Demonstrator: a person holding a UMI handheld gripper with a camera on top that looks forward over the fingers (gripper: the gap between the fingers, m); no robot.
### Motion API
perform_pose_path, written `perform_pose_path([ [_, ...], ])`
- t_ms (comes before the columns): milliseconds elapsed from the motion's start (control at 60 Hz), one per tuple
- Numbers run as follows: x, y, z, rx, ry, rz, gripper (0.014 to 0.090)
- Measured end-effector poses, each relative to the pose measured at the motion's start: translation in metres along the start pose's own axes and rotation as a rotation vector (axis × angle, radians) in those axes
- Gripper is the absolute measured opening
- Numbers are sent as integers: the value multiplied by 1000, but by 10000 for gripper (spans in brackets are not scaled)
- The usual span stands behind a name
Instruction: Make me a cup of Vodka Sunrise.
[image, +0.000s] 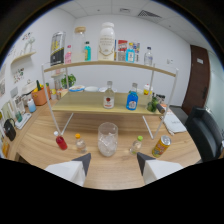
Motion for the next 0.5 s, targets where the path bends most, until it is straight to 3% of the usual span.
perform_pose_path([
  [500, -15, 3, -9, -15, 15, 20, 859],
])
